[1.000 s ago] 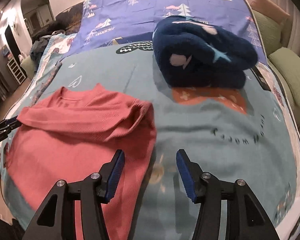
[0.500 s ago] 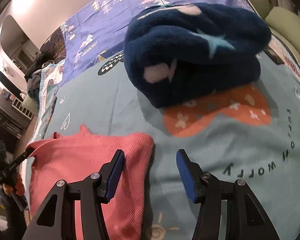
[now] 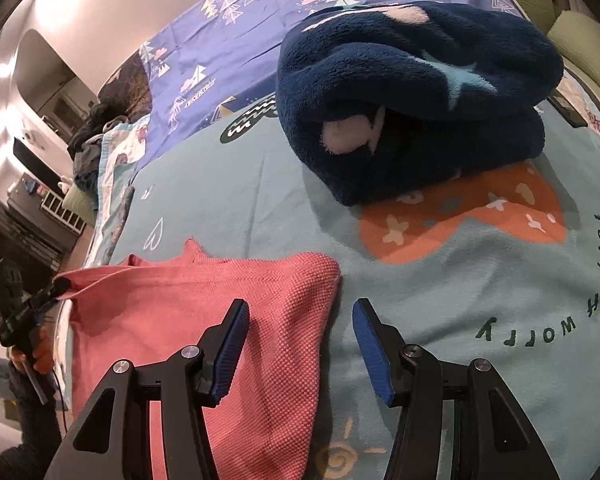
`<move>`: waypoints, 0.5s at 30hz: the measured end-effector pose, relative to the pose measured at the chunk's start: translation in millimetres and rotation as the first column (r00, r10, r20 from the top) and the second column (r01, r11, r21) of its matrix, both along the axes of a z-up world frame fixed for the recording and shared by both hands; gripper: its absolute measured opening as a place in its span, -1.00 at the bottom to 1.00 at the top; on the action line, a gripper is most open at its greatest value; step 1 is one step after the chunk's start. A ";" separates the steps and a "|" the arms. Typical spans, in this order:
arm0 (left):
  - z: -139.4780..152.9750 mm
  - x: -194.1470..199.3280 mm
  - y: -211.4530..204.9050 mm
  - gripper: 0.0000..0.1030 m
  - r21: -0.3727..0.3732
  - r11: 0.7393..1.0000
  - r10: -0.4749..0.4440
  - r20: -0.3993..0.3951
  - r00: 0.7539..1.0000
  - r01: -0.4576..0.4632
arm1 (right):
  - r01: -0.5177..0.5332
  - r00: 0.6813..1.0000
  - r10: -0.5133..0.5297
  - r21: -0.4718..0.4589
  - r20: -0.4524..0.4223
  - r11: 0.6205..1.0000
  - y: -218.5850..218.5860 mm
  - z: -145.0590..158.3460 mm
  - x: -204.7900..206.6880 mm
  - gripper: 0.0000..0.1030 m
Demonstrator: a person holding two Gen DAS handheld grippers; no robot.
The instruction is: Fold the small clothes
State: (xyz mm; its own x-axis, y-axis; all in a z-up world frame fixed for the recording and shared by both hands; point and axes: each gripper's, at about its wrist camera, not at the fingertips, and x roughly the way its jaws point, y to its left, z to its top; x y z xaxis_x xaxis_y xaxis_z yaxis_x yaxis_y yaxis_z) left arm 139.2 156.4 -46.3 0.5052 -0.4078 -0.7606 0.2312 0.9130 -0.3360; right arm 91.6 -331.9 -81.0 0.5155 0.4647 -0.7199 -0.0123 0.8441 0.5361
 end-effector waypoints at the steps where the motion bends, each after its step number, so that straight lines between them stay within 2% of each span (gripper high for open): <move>1: -6.5 4.1 -1.4 0.42 0.033 0.999 -0.023 -0.062 0.998 0.025 | 0.001 1.000 -0.001 -0.004 -0.003 1.000 0.7 -0.3 0.6 0.06; 2: -12.7 8.4 -2.1 0.42 0.080 0.996 -0.030 -0.129 0.991 0.041 | 0.002 1.000 -0.002 -0.010 -0.007 1.000 0.5 -0.3 0.9 0.06; 4: -12.7 11.2 2.5 0.42 0.103 0.994 -0.012 -0.174 0.985 0.030 | 0.001 1.000 -0.001 -0.022 -0.007 1.000 2.7 1.8 2.3 0.06; 5: -6.8 11.2 6.6 0.42 0.082 0.997 -0.003 -0.164 0.986 0.017 | 0.000 1.000 0.000 -0.026 -0.005 1.000 3.9 2.8 2.6 0.06; 8: 23.6 4.7 19.7 0.43 -0.062 0.998 -0.003 -0.066 0.998 -0.002 | 0.000 1.000 0.000 -0.028 0.001 1.000 4.6 4.9 2.5 0.06; 9: 30.6 1.7 21.4 0.49 -0.094 0.996 -0.004 -0.034 0.999 0.001 | 0.001 1.000 -0.001 -0.028 0.002 1.000 5.7 5.1 2.4 0.06; 10: 35.5 -1.4 20.8 0.56 -0.099 0.995 -0.001 -0.004 1.000 0.000 | 0.001 1.000 -0.001 -0.029 0.002 1.000 6.8 5.2 2.5 0.06; 12: 37.3 -4.4 16.5 0.57 -0.079 0.997 0.002 0.028 1.000 0.000 | -0.003 1.000 0.003 -0.030 0.003 1.000 7.9 5.0 2.1 0.06; 13: 34.5 -4.1 14.8 0.57 -0.082 0.997 -0.007 0.021 1.000 0.008 | -0.007 1.000 0.007 -0.034 0.002 0.999 8.4 4.3 2.1 0.06; 15: 23.6 4.2 9.9 0.57 -0.098 0.995 -0.025 -0.046 0.999 0.020 | -0.010 1.000 0.010 -0.039 -0.002 0.999 9.2 4.0 1.8 0.06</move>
State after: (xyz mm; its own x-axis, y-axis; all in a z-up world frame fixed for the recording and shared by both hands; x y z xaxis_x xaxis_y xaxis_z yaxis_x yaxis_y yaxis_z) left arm 143.4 166.3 -22.7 0.4597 -0.4917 -0.7395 0.2333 0.8703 -0.4337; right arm 93.4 -322.8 -77.0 0.5099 0.4415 -0.7383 -0.0203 0.8642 0.5028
